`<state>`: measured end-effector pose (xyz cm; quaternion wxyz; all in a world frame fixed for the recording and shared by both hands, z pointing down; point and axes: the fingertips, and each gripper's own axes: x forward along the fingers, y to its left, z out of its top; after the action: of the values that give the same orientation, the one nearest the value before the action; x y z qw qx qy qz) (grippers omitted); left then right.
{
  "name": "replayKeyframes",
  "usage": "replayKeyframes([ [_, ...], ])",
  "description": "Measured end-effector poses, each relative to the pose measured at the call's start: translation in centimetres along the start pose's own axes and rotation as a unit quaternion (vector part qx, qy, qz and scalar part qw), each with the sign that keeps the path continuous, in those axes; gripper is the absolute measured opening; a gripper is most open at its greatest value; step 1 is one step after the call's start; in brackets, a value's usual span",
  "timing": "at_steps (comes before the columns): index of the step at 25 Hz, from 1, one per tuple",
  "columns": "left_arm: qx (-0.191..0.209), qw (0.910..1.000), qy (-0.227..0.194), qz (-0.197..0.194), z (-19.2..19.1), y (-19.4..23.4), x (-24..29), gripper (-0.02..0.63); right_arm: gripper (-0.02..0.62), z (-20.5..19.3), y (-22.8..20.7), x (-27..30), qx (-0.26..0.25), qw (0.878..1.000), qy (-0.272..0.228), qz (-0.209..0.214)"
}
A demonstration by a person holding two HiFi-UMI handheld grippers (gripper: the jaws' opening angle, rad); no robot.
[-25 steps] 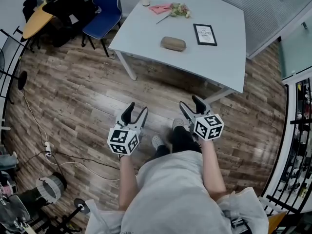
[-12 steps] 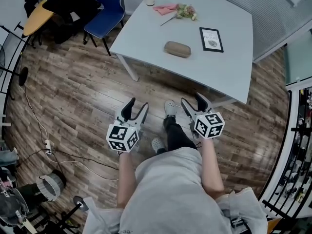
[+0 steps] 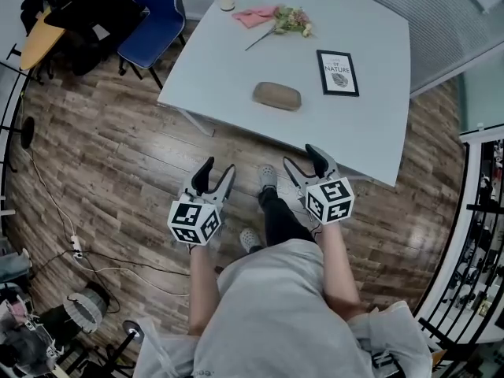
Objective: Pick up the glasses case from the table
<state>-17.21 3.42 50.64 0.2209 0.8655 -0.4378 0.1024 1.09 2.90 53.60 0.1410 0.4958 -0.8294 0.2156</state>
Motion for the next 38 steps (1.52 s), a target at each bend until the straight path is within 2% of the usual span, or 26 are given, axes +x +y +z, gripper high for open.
replayKeyframes([
  [6, -0.015, 0.9997, 0.021, 0.005, 0.2, 2.3, 4.3, 0.219, 0.267, 0.4, -2.8, 3.8, 0.023, 1.000, 0.013, 0.006],
  [13, -0.023, 0.9979, 0.059, 0.013, -0.1, 4.3, 7.6, 0.222, 0.268, 0.7, -4.3, 7.9, 0.017, 0.999, 0.043, 0.025],
  [23, -0.018, 0.9974, 0.064, 0.029, 3.3, 6.0, 13.2, 0.221, 0.267, 2.4, -9.2, 11.5, 0.017, 0.997, 0.056, 0.049],
  [28, -0.014, 0.9970, 0.067, 0.036, 4.3, 5.8, 15.8, 0.222, 0.267, 3.9, -10.9, 13.5, -0.021, 0.996, 0.057, 0.066],
  [33, -0.009, 0.9968, 0.063, 0.048, 4.7, 5.7, 15.8, 0.221, 0.267, 4.1, -10.4, 14.5, -0.049, 0.992, 0.062, 0.096],
  [38, -0.005, 0.9977, 0.037, 0.057, 6.9, 5.9, 15.2, 0.221, 0.267, 4.1, -9.7, 14.0, -0.070, 0.990, 0.069, 0.106],
])
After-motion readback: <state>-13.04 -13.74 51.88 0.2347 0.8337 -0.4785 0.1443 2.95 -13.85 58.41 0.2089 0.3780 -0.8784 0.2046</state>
